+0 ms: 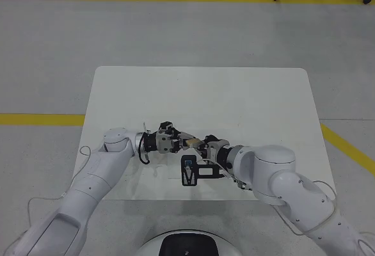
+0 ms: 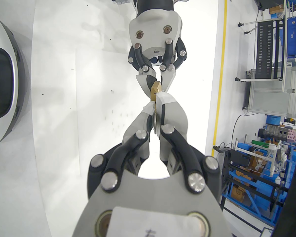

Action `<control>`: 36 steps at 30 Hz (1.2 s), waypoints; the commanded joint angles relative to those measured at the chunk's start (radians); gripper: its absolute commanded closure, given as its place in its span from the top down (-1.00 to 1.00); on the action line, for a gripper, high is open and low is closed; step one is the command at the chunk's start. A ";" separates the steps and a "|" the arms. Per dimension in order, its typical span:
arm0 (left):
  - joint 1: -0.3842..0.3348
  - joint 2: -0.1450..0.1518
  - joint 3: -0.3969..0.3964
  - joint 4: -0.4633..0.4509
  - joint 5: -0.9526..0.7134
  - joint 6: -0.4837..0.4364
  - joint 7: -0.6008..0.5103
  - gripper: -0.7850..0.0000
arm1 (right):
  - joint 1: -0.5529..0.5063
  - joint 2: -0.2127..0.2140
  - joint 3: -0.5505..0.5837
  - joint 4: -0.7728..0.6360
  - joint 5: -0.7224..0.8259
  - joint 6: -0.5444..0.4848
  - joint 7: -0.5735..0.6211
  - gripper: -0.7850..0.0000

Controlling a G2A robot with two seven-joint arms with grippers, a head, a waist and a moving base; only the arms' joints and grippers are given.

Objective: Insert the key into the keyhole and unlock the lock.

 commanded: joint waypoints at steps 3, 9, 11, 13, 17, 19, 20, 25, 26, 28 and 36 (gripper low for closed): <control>-0.001 0.000 0.001 0.001 0.000 0.000 -0.001 -1.00 | 0.006 -0.003 -0.013 -0.001 0.005 0.008 0.025 -1.00; -0.001 -0.001 0.002 0.001 0.000 0.000 -0.001 -1.00 | 0.024 -0.010 -0.035 0.008 0.016 0.023 0.063 -1.00; -0.001 -0.001 0.001 0.001 0.000 -0.003 -0.001 -1.00 | 0.030 -0.013 -0.040 0.011 0.021 0.028 0.069 -1.00; -0.001 0.000 0.000 0.001 -0.001 -0.005 -0.002 -1.00 | 0.034 -0.014 -0.043 0.012 0.025 0.033 0.073 -1.00; 0.000 0.000 -0.001 0.000 -0.004 -0.003 -0.004 -1.00 | 0.039 -0.016 -0.042 0.012 0.033 0.041 0.072 -1.00; -0.001 0.000 -0.001 0.001 -0.005 -0.001 -0.003 -1.00 | 0.040 -0.017 -0.039 0.012 0.037 0.044 0.072 -1.00; -0.001 0.000 -0.001 0.001 -0.005 -0.001 -0.003 -1.00 | 0.039 -0.016 -0.037 0.011 0.037 0.044 0.072 -1.00; -0.002 -0.001 0.000 0.002 -0.006 0.003 -0.002 -1.00 | 0.036 -0.016 -0.031 0.007 0.039 0.045 0.073 -0.73; -0.003 -0.001 0.000 0.003 -0.006 0.003 -0.002 -1.00 | 0.036 -0.016 -0.030 0.007 0.039 0.045 0.073 -0.73; -0.003 -0.001 -0.001 0.004 -0.008 0.003 -0.001 -1.00 | 0.035 -0.016 -0.028 0.005 0.039 0.046 0.071 -0.71; -0.005 -0.001 -0.003 0.008 -0.012 0.002 0.000 -1.00 | 0.027 -0.014 -0.014 -0.005 0.039 0.049 0.071 -0.62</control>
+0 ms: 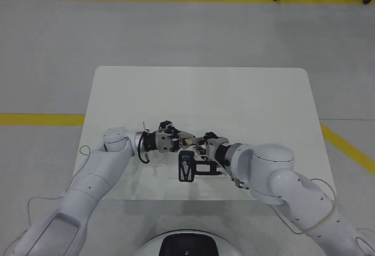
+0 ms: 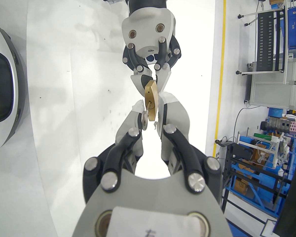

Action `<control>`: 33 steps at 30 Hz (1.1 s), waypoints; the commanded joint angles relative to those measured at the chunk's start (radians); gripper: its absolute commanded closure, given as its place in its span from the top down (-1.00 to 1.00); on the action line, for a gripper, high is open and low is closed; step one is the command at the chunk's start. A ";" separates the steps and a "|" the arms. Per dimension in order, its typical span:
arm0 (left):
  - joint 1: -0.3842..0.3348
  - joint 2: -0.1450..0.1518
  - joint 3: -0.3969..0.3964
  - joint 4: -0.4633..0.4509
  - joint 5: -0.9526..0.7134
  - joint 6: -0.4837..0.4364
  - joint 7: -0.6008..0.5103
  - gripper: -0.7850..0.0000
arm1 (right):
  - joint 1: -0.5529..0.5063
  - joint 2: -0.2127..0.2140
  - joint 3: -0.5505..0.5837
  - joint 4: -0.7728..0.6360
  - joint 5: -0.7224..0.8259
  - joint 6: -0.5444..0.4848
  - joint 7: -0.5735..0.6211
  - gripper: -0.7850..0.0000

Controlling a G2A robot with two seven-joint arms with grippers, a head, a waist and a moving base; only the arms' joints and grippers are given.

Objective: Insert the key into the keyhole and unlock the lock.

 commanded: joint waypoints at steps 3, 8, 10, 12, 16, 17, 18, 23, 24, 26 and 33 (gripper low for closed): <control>0.000 0.000 0.000 0.001 0.000 0.000 0.000 -1.00 | -0.005 0.001 0.005 -0.004 -0.001 -0.001 -0.001 -0.60; 0.000 0.000 -0.001 0.002 -0.001 -0.002 -0.001 -1.00 | -0.007 0.001 0.008 -0.004 -0.002 -0.003 -0.004 -0.55; 0.000 0.000 -0.001 0.002 -0.001 -0.002 -0.001 -1.00 | -0.007 0.001 0.009 -0.003 -0.002 -0.003 -0.005 -0.55; 0.000 0.000 -0.002 0.003 -0.002 -0.004 -0.001 -1.00 | -0.007 0.002 0.011 -0.004 -0.001 -0.005 -0.006 -0.55; -0.001 0.000 -0.004 0.005 -0.003 -0.003 -0.001 -1.00 | -0.016 0.004 0.023 -0.010 0.005 -0.007 -0.013 -0.58; -0.001 0.001 -0.005 0.005 -0.002 -0.003 0.000 -1.00 | -0.018 0.005 0.027 -0.012 0.006 -0.010 -0.018 -0.71; -0.001 0.001 -0.005 0.005 -0.002 -0.003 0.000 -1.00 | -0.022 0.006 0.032 -0.014 0.008 -0.014 -0.023 -1.00; -0.001 0.001 -0.005 0.004 -0.002 -0.003 0.000 -1.00 | -0.036 0.011 0.046 -0.017 0.005 -0.031 -0.038 -1.00; -0.001 0.001 -0.005 0.004 -0.002 -0.002 0.001 -1.00 | -0.036 0.011 0.044 -0.017 0.003 -0.034 -0.039 -1.00; -0.001 0.001 -0.006 0.004 -0.002 -0.002 0.003 -1.00 | -0.034 0.010 0.038 -0.013 -0.003 -0.033 -0.038 -1.00; 0.000 0.001 -0.006 0.002 0.001 -0.001 0.008 -1.00 | -0.020 0.006 0.019 -0.011 -0.015 -0.022 -0.019 -1.00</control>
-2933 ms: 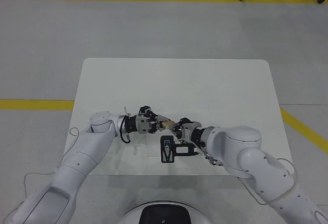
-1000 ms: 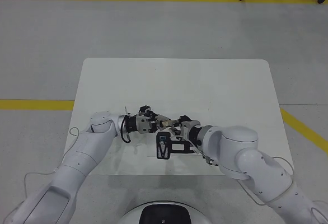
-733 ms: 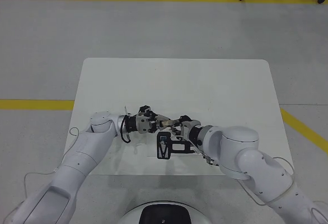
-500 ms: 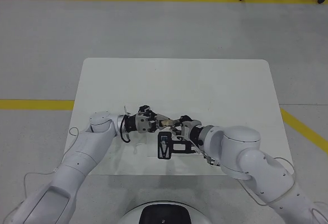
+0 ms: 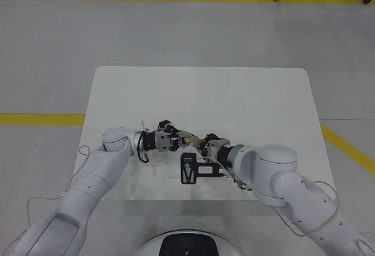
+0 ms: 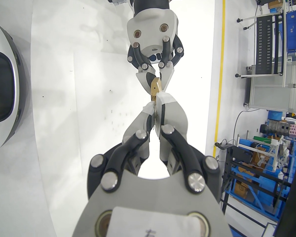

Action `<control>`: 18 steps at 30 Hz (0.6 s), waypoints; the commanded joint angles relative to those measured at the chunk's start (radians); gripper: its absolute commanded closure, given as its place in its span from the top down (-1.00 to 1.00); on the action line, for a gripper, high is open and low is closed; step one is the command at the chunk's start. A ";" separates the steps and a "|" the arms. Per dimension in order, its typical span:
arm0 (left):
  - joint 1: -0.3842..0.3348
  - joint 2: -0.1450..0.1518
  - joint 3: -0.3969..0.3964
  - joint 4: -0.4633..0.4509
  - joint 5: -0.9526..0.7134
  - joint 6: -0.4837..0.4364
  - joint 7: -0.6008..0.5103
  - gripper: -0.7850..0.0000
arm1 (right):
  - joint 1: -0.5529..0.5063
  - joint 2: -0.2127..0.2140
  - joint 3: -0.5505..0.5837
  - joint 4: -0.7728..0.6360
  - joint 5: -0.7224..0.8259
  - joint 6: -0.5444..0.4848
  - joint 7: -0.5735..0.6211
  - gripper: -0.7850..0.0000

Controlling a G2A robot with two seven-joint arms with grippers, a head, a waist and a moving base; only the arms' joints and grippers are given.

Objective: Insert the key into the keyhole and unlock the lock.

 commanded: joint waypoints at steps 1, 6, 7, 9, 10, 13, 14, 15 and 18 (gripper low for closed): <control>0.000 0.000 0.000 -0.001 0.001 0.000 0.001 -1.00 | 0.003 -0.001 -0.004 -0.001 -0.004 0.005 0.010 -1.00; 0.000 0.001 0.000 -0.001 0.006 0.001 0.007 -1.00 | 0.006 -0.005 -0.021 -0.005 -0.009 0.023 0.040 -1.00; 0.000 0.001 0.000 0.000 0.007 0.002 0.011 -1.00 | 0.008 -0.006 -0.024 -0.004 -0.010 0.026 0.044 -1.00; -0.001 0.001 0.001 0.001 0.009 0.007 0.015 -1.00 | 0.013 -0.008 -0.035 -0.002 -0.011 0.026 0.052 -1.00; -0.001 0.001 0.001 0.000 0.009 0.007 0.015 -1.00 | 0.017 -0.010 -0.041 -0.001 -0.013 0.027 0.056 -1.00; -0.001 0.000 0.001 0.001 0.008 0.009 0.017 -1.00 | 0.024 -0.014 -0.057 0.000 -0.018 0.034 0.070 -1.00; -0.001 0.000 0.000 0.001 0.007 0.007 0.017 -1.00 | 0.027 -0.015 -0.062 0.000 -0.019 0.035 0.074 -1.00; 0.000 0.000 0.000 0.001 0.008 0.006 0.019 -1.00 | 0.030 -0.016 -0.067 0.001 -0.022 0.038 0.079 -1.00; 0.000 0.000 0.000 0.000 0.007 0.007 0.018 -1.00 | 0.036 -0.019 -0.082 0.004 -0.036 0.054 0.096 -1.00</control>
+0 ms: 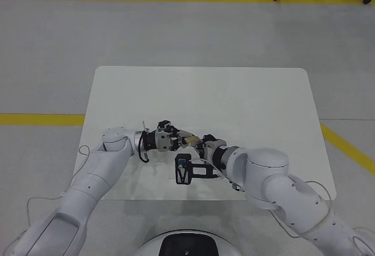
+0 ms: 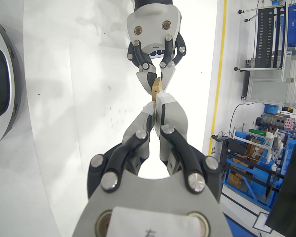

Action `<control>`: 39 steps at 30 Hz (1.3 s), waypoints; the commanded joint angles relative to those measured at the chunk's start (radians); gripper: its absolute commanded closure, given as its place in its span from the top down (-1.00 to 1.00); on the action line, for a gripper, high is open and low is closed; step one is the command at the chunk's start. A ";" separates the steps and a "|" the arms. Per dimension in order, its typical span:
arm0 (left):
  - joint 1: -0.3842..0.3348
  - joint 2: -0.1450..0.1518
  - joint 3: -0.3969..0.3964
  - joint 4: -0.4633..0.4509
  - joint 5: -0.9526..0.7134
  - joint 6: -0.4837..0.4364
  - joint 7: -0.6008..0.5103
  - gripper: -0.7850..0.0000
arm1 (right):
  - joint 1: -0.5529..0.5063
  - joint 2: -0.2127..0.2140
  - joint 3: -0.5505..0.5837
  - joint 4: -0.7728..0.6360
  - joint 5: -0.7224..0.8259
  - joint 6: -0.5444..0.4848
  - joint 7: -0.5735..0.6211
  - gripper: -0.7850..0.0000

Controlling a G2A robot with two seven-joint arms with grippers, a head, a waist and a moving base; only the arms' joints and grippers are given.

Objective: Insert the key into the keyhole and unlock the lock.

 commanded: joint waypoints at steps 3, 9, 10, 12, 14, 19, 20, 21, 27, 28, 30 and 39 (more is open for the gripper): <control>0.000 0.000 0.000 0.000 -0.001 0.000 -0.001 -1.00 | 0.006 -0.002 -0.016 0.002 -0.011 0.020 0.020 -1.00; 0.001 0.000 0.000 0.000 -0.002 0.000 -0.002 -1.00 | 0.018 -0.005 -0.030 0.010 -0.007 0.029 0.029 -1.00; 0.001 0.000 0.000 0.000 -0.003 -0.001 -0.002 -1.00 | 0.019 -0.005 -0.031 0.012 -0.005 0.030 0.030 -1.00; 0.001 -0.001 0.000 -0.001 -0.003 -0.002 -0.002 -1.00 | 0.022 -0.007 -0.031 0.015 0.000 0.035 0.035 -1.00; 0.002 -0.001 0.000 -0.001 -0.003 -0.002 -0.001 -1.00 | 0.025 -0.008 -0.031 0.016 0.005 0.038 0.037 -1.00; 0.002 -0.001 0.000 -0.001 -0.003 -0.002 -0.001 -1.00 | 0.026 -0.010 -0.024 0.012 0.017 0.044 0.043 -0.83; 0.002 -0.001 0.000 -0.001 -0.003 -0.002 -0.001 -1.00 | 0.027 -0.010 -0.021 0.011 0.019 0.043 0.043 -0.76; 0.002 -0.001 0.000 -0.001 -0.003 -0.002 -0.001 -1.00 | 0.026 -0.010 -0.018 0.010 0.020 0.042 0.042 -0.69; 0.002 -0.001 -0.001 -0.001 -0.008 -0.001 -0.001 -1.00 | 0.016 -0.008 -0.004 0.001 0.026 0.039 0.039 -0.51; 0.003 -0.001 -0.001 -0.001 -0.009 -0.001 -0.002 -1.00 | 0.013 -0.007 -0.002 -0.001 0.026 0.039 0.039 -0.50; 0.002 -0.001 -0.001 -0.001 -0.009 -0.001 -0.002 -1.00 | 0.008 -0.007 0.003 -0.007 0.026 0.039 0.038 -0.39; 0.004 0.005 -0.030 -0.012 0.003 -0.075 0.037 -1.00 | -0.044 0.006 0.102 -0.025 0.085 0.064 -0.069 -0.47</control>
